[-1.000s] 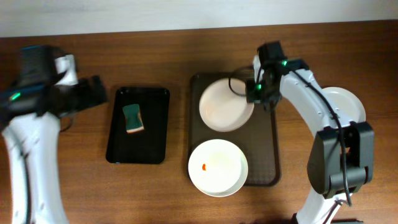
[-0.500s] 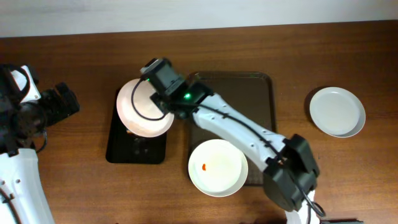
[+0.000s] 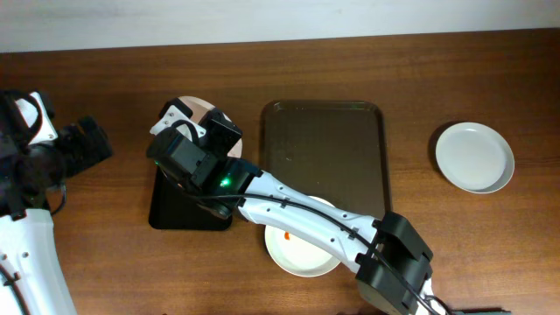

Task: Clean dirty plates on tray and stack at the side
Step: 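Lift the plate, wipe it over the sponge, stack it on the first plate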

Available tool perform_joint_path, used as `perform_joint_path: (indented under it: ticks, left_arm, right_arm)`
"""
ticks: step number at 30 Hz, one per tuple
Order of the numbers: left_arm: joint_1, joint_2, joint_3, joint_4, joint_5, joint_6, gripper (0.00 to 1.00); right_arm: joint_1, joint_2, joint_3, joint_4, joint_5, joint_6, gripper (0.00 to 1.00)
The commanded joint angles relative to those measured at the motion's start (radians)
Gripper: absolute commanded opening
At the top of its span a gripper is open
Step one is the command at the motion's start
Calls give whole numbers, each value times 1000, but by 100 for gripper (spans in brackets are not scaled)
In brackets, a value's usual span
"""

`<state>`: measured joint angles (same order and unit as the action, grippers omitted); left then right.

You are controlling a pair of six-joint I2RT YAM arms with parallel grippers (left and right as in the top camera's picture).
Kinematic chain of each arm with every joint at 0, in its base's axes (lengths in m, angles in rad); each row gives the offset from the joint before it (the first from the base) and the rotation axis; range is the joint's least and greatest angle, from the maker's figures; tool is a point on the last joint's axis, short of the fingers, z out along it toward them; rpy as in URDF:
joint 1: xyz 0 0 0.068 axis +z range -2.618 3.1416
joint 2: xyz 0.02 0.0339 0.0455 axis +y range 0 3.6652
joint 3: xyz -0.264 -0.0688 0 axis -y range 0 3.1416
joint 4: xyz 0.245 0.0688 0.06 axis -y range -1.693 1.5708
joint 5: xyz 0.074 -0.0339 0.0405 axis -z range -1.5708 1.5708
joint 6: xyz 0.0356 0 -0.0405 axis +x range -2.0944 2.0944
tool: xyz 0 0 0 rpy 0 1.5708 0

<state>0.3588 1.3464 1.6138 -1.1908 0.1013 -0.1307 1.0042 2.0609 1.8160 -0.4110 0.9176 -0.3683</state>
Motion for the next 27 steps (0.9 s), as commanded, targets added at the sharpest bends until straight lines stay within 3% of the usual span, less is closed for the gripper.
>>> perform_joint_path:
  ticks: [1, 6, 8, 12, 14, 18, 19, 22, 23, 27]
  left_arm:
    - [5, -6, 0, 0, 7, 9, 100]
    - [5, -6, 0, 0, 8, 9, 100]
    - [5, -6, 0, 0, 7, 10, 100]
    - [5, -6, 0, 0, 8, 9, 100]
    - [5, -6, 0, 0, 7, 9, 100]
    - [5, -6, 0, 0, 7, 10, 100]
    - [5, -6, 0, 0, 7, 9, 100]
    - [5, -6, 0, 0, 8, 9, 100]
    - [5, -6, 0, 0, 7, 9, 100]
    - [5, -6, 0, 0, 7, 9, 100]
  right_arm:
    - [12, -45, 18, 8, 50, -21, 4]
    - [11, -48, 18, 7, 63, -3, 4]
    - [-6, -48, 18, -31, 30, 103, 4]
    - [-124, -93, 37, -235, -239, 323, 4]
    - [-275, -182, 69, -389, -601, 491, 4]
    - [-787, -225, 68, -595, -1155, 682, 4]
    - [-984, -219, 45, -643, -1183, 703, 4]
    - [-1278, -219, -43, -655, -1183, 726, 4]
    - [-1435, -216, -132, -626, -1183, 738, 4]
    - [-1711, -215, -401, -423, -1183, 745, 4]
